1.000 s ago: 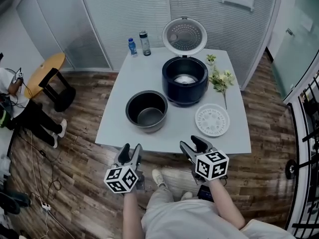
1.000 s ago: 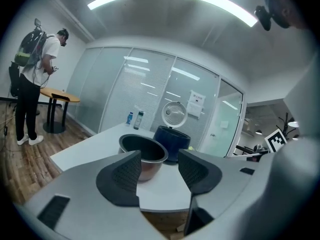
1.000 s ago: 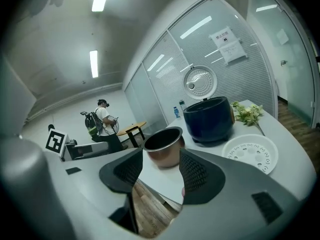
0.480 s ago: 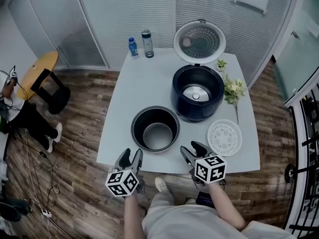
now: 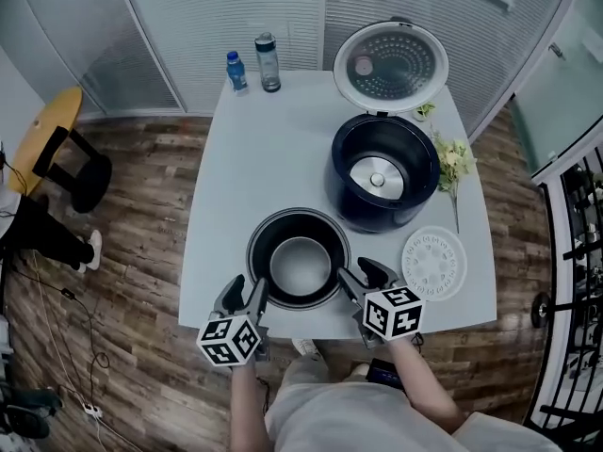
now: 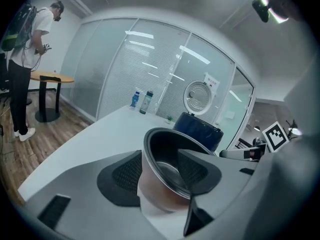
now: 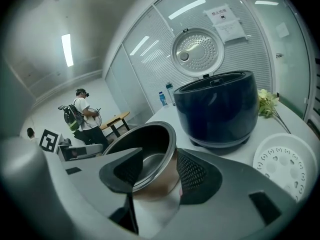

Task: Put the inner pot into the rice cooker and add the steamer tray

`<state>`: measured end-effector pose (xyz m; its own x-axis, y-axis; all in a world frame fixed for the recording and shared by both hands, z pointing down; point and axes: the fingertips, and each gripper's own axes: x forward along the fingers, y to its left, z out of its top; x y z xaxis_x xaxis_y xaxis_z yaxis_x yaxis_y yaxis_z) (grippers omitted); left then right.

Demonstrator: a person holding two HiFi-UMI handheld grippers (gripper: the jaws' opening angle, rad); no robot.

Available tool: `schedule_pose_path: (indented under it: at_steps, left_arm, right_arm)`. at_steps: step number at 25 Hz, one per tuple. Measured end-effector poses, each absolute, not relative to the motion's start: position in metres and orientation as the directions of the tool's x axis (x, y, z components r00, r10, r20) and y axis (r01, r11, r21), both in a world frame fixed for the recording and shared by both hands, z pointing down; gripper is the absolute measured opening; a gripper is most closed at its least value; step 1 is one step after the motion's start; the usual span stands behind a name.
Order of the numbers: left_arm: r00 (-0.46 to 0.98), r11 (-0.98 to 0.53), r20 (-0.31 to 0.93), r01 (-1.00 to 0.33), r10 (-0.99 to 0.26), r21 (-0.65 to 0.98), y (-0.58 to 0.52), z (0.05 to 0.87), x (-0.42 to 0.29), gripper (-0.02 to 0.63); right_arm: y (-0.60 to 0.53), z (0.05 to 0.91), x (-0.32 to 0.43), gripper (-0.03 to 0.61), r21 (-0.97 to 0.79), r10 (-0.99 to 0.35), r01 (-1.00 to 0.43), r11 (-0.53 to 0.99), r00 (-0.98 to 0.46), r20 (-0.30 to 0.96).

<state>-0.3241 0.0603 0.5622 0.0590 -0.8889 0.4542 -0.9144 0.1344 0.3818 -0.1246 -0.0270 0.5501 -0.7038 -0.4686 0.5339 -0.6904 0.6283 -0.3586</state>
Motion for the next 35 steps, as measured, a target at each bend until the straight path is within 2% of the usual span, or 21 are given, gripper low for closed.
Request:
schedule_pose_path:
  at_steps: [12,15,23,35]
  left_arm:
    - [0.141,0.081,0.472,-0.904,-0.870,0.419,0.033,0.582,-0.334,0.192]
    - [0.160,0.069,0.485,-0.904,-0.860,0.421,0.033,0.588,-0.332,0.160]
    - [0.195,0.057,0.477,-0.884,-0.857,0.464,0.026,0.588,-0.332,0.122]
    - [0.209,0.057,0.463,-0.866,-0.861,0.496,0.026,0.589,-0.332,0.112]
  right_arm:
    - [-0.047,0.572,-0.137,0.213,-0.306,-0.504,-0.753,0.583,-0.630,0.590]
    - [-0.048,0.577,-0.138,0.212,-0.307,-0.506,-0.761,0.571,-0.621,0.599]
    - [-0.052,0.581,-0.141,0.124,-0.327,-0.505,-0.775,0.542,-0.610,0.611]
    - [-0.051,0.586,-0.140,0.109,-0.397,-0.478,-0.781,0.482,-0.614,0.628]
